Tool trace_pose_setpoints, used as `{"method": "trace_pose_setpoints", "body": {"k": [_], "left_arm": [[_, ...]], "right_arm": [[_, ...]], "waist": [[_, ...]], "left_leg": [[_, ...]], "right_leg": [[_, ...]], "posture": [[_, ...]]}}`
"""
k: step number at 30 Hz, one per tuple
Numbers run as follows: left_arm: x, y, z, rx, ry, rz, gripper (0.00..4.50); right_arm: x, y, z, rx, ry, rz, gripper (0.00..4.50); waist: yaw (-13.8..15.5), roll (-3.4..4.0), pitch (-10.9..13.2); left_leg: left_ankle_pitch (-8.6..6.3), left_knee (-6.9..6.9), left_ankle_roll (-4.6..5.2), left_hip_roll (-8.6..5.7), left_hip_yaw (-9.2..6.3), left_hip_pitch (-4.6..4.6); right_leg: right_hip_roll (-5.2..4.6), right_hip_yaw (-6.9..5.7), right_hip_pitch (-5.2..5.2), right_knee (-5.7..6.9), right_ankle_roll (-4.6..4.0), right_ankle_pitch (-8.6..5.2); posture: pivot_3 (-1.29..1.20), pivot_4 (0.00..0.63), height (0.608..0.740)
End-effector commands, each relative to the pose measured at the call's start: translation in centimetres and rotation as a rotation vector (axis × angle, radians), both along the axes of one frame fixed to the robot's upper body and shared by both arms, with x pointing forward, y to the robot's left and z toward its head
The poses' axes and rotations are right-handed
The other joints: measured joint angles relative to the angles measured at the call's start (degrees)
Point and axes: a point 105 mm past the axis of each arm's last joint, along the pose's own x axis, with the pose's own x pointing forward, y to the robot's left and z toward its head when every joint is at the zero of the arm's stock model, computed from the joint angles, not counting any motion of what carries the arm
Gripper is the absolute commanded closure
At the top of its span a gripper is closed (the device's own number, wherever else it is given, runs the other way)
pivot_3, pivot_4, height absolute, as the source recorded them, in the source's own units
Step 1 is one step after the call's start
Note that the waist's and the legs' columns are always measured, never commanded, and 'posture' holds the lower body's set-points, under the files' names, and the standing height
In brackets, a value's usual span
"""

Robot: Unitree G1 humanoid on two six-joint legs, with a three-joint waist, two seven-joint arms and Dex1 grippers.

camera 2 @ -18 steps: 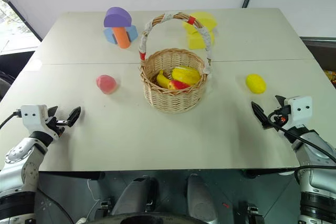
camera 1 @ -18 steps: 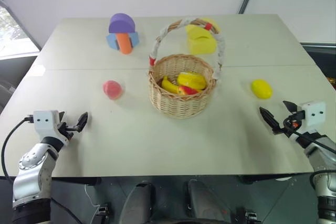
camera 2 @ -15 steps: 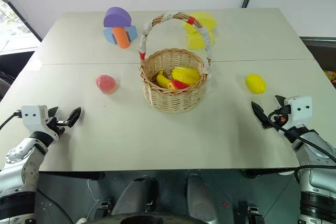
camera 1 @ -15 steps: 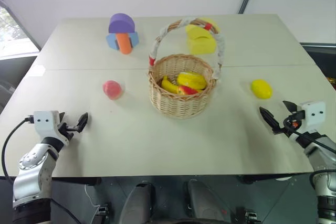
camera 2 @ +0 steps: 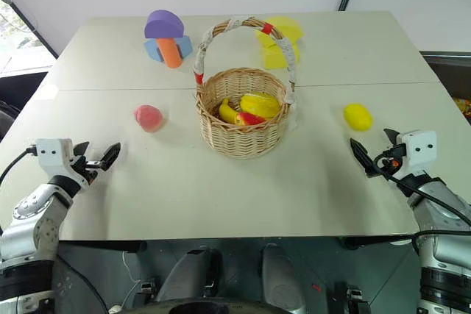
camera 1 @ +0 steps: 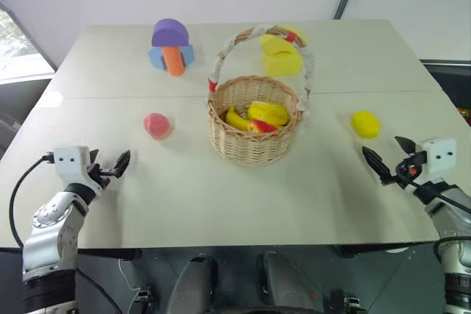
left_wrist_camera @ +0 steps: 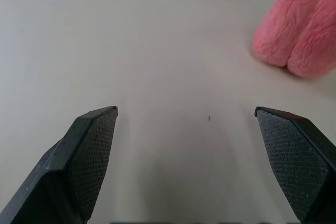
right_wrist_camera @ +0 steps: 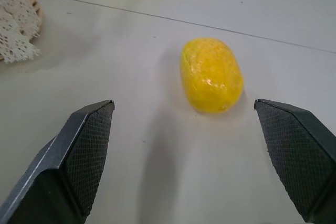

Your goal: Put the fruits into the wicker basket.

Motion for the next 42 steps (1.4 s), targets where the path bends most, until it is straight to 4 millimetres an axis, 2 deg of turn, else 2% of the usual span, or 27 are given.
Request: {"method": "trace_pose_setpoints", "body": {"k": [1, 3, 6, 8, 12, 16, 19, 24, 31, 34, 35, 37, 38, 40, 42], "left_arm": [[1.1, -1.6, 3.2, 0.026, -0.078, -0.069, 0.00], [2.0, -2.5, 4.1, 0.055, -0.075, -0.101, 0.00], [3.6, -4.0, 5.1, 0.116, -0.052, -0.161, 0.00], [4.4, -4.5, 5.7, 0.108, -0.045, -0.170, 0.00], [5.7, -6.2, 6.5, 0.154, -0.041, -0.204, 0.00], [6.5, -6.9, 6.2, 0.175, 0.000, -0.201, 0.00], [6.8, -7.1, 5.8, 0.184, 0.032, -0.201, 0.00], [6.9, -7.9, 4.8, 0.194, 0.100, -0.217, 0.00], [7.3, -8.3, 3.9, 0.193, 0.145, -0.190, 0.00], [7.3, -8.4, 4.0, 0.188, 0.137, -0.187, 0.85], [7.3, -8.4, 4.0, 0.193, 0.136, -0.188, 1.38], [7.3, -8.2, 4.1, 0.211, 0.140, -0.187, 2.10], [7.3, -8.0, 4.1, 0.235, 0.140, -0.179, 2.23], [7.0, -7.3, 4.7, 0.235, 0.118, -0.177, 2.23], [6.4, -7.2, 6.0, 0.200, 0.063, -0.211, 2.23]], "right_arm": [[0.0, 1.3, 3.0, -0.026, -0.086, 0.063, 0.05], [-0.1, 2.4, 4.3, -0.044, -0.109, 0.119, 0.05], [-0.8, 5.7, 6.8, -0.067, -0.144, 0.265, 0.05], [-1.2, 7.4, 7.7, -0.070, -0.152, 0.334, 0.05], [-2.6, 11.4, 8.4, -0.076, -0.127, 0.504, 0.05], [-4.0, 15.6, 8.8, -0.065, -0.121, 0.662, 0.05], [-4.5, 17.4, 9.0, -0.055, -0.124, 0.726, 0.05], [-4.5, 18.9, 8.7, -0.052, -0.123, 0.778, 0.05], [-4.5, 19.6, 8.7, -0.047, -0.136, 0.808, 0.05], [-4.4, 19.6, 8.8, -0.050, -0.145, 0.807, 0.00], [-4.3, 19.7, 8.8, -0.050, -0.148, 0.806, 0.00], [-4.3, 19.7, 8.9, -0.053, -0.152, 0.805, 0.00], [-4.3, 19.7, 8.9, -0.054, -0.153, 0.805, 0.00], [-4.2, 19.6, 8.9, -0.061, -0.155, 0.801, 0.00], [-4.0, 19.3, 9.0, -0.069, -0.161, 0.791, 0.00]], "waist": [[0.00, 0.00, 0.00], [0.02, 0.00, 0.00], [-0.09, 0.00, 0.00], [-0.11, -0.01, 0.00], [-0.07, -0.03, 0.00], [-0.07, -0.05, 0.01], [-0.04, -0.05, 0.01], [0.05, -0.10, 0.04], [0.06, -0.11, 0.04], [-0.03, -0.11, 0.04], [-0.01, -0.11, 0.04], [0.03, -0.11, 0.04], [0.06, -0.11, 0.04], [0.02, -0.11, 0.04], [-0.07, -0.11, 0.04]], "left_leg": [[0.00, 0.00, 0.00, 0.00, 0.00, 0.00], [0.00, 0.00, 0.00, 0.00, 0.00, 0.00], [0.00, 0.00, 0.00, -0.01, 0.00, -0.01], [0.00, 0.01, 0.00, 0.00, -0.01, -0.01], [0.00, 0.01, 0.00, 0.00, -0.04, -0.01], [0.00, 0.02, 0.00, 0.00, -0.05, -0.03], [0.00, 0.02, 0.00, 0.00, -0.06, -0.03], [0.01, 0.02, -0.01, -0.01, -0.08, -0.04], [0.01, 0.02, -0.01, -0.03, -0.10, -0.06], [0.01, 0.02, -0.01, -0.02, -0.10, -0.06], [0.01, 0.02, -0.01, -0.02, -0.10, -0.06], [0.01, 0.02, -0.02, -0.02, -0.10, -0.06], [0.01, 0.02, -0.02, -0.03, -0.10, -0.06], [0.01, 0.02, -0.02, -0.02, -0.10, -0.06], [0.01, 0.02, -0.02, -0.02, -0.10, -0.06]], "right_leg": [[0.00, 0.00, 0.00, 0.00, 0.00, 0.00], [0.01, 0.00, 0.00, 0.01, 0.00, 0.00], [0.03, 0.00, -0.03, 0.03, 0.00, 0.00], [0.06, 0.00, -0.01, 0.03, 0.00, 0.00], [0.09, -0.01, -0.01, 0.03, 0.01, 0.00], [0.09, -0.01, -0.03, 0.03, 0.01, 0.00], [0.09, -0.01, -0.04, 0.03, 0.01, 0.00], [0.08, -0.03, -0.04, 0.02, 0.01, 0.00], [0.06, -0.04, -0.05, 0.02, 0.01, 0.00], [0.06, -0.04, -0.06, 0.02, 0.01, 0.00], [0.06, -0.04, -0.06, 0.02, 0.01, 0.00], [0.06, -0.04, -0.06, 0.02, 0.01, 0.00], [0.06, -0.04, -0.06, 0.02, 0.01, 0.00], [0.06, -0.05, -0.06, 0.02, 0.01, 0.00], [0.06, -0.04, -0.07, 0.02, 0.01, 0.00]], "posture": [[0.00, 0.150, 0.740], [0.00, 0.150, 0.740], [0.00, 0.150, 0.740], [0.00, 0.150, 0.740], [0.00, 0.150, 0.740], [0.00, 0.150, 0.740], [0.00, 0.150, 0.740], [0.00, 0.150, 0.740], [0.00, 0.150, 0.740], [0.00, 0.150, 0.740], [0.00, 0.150, 0.740], [0.00, 0.150, 0.740], [0.00, 0.150, 0.740], [0.00, 0.150, 0.740], [0.00, 0.150, 0.740]]}}
